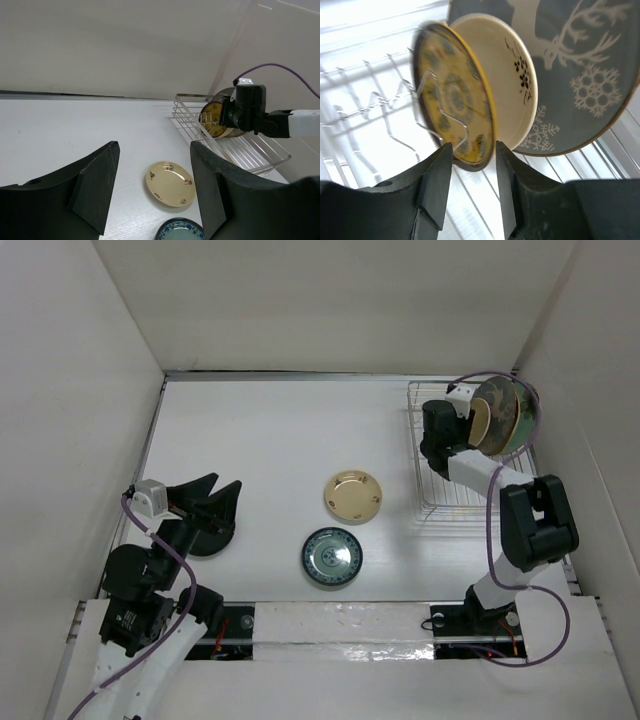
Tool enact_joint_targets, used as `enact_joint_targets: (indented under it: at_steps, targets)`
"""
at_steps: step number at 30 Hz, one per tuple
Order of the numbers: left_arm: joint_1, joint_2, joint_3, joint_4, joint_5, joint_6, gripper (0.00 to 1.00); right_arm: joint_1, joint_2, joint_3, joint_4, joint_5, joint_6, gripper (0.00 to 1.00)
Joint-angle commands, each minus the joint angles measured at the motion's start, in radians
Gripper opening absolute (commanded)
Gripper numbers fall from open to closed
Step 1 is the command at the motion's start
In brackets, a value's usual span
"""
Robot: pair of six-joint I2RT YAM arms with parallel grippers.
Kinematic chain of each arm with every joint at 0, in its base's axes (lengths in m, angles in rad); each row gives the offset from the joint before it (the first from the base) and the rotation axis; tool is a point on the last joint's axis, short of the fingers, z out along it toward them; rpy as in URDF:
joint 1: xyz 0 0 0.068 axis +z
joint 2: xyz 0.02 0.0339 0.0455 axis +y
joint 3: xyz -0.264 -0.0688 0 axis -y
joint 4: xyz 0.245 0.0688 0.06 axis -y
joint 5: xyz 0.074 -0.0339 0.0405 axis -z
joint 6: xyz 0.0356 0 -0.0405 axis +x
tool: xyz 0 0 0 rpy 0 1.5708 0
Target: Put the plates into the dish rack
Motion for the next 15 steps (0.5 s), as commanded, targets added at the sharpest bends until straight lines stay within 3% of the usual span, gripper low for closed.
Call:
enact_joint_targets:
  at_steps: [1, 3, 8, 10, 11, 12, 13, 15]
  targets:
    - [-0.004, 0.021, 0.006, 0.043, -0.010, 0.010, 0.55, 0.024, -0.153, 0.026, -0.008, -0.057, 0.082, 0.47]
    - [-0.004, 0.027, 0.006, 0.042, -0.024, 0.010, 0.54, 0.045, -0.192, 0.032, -0.028, -0.097, 0.085, 0.52]
    - [-0.004, 0.044, 0.004, 0.040, -0.076, 0.013, 0.53, 0.128, -0.275, 0.039, -0.039, -0.261, 0.117, 0.50]
    - [-0.004, 0.051, 0.004, 0.042, -0.087, 0.013, 0.52, 0.200, -0.272, 0.030, -0.005, -0.356, 0.143, 0.41]
    - [-0.004, 0.061, 0.004, 0.043, -0.099, 0.013, 0.51, 0.228, -0.260, 0.030, 0.009, -0.411, 0.155, 0.18]
    - [-0.004, 0.065, 0.004, 0.043, -0.103, 0.013, 0.51, 0.255, -0.213, 0.045, 0.027, -0.521, 0.189, 0.05]
    - [-0.004, 0.071, 0.004, 0.042, -0.111, 0.014, 0.49, 0.286, -0.176, 0.062, 0.032, -0.569, 0.206, 0.00]
    - [0.006, 0.088, 0.001, 0.043, -0.119, 0.013, 0.47, 0.399, -0.034, 0.102, 0.053, -0.689, 0.233, 0.00]
